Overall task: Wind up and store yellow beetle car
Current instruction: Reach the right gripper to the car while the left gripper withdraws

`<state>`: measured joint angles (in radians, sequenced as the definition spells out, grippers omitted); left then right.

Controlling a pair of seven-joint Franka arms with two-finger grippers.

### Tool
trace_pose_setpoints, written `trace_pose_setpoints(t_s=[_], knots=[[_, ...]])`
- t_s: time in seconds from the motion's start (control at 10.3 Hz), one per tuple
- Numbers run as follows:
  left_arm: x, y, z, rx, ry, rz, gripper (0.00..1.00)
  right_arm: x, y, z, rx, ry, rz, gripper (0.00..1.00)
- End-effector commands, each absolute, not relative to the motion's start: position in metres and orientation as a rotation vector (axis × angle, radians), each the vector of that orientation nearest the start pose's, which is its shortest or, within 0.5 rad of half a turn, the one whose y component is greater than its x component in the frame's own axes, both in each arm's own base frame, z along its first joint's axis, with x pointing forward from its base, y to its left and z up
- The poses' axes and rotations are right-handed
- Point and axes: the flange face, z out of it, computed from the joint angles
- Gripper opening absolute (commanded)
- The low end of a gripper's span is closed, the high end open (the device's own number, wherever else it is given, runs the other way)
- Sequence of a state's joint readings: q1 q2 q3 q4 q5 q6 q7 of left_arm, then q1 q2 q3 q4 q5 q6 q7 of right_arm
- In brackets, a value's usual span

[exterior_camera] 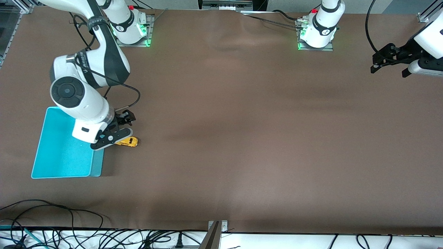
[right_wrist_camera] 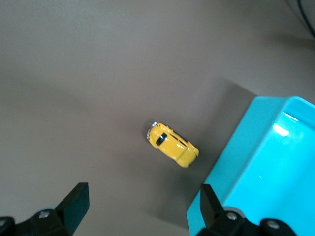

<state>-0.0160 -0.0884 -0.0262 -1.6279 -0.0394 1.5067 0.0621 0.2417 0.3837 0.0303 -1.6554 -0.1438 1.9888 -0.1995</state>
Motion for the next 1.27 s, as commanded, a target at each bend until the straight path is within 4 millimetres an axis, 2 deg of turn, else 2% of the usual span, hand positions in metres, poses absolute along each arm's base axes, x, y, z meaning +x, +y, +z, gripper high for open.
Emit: trace_pose_setpoints(t_s=[0.0, 0.29, 0.39, 0.49, 0.78, 0.97, 1.17], knots=[[0.507, -0.033, 0.652, -3.205, 0.110, 0.073, 1.00, 0.628, 0.142, 0.366, -3.090, -0.995, 0.035, 1.00], [0.512, -0.035, 0.647, -3.200, 0.077, 0.094, 1.00, 0.614, 0.115, 0.327, -3.047, -1.093, 0.010, 1.00], [0.510, -0.039, 0.650, -3.199, 0.090, 0.085, 1.00, 0.608, 0.109, 0.312, -3.012, -1.177, 0.010, 1.00], [0.511, -0.041, 0.648, -3.197, 0.101, 0.092, 1.00, 0.605, 0.092, 0.300, -3.000, -1.206, -0.025, 1.00], [0.512, -0.043, 0.641, -3.162, 0.106, 0.126, 1.00, 0.608, 0.085, 0.289, -2.942, -1.351, -0.079, 1.00], [0.510, -0.034, 0.638, -3.163, 0.080, 0.166, 1.00, 0.615, 0.077, 0.263, -2.878, -1.492, -0.125, 1.00], [0.515, -0.031, 0.638, -3.170, 0.069, 0.165, 1.00, 0.618, 0.080, 0.248, -2.840, -1.567, -0.155, 1.00]])
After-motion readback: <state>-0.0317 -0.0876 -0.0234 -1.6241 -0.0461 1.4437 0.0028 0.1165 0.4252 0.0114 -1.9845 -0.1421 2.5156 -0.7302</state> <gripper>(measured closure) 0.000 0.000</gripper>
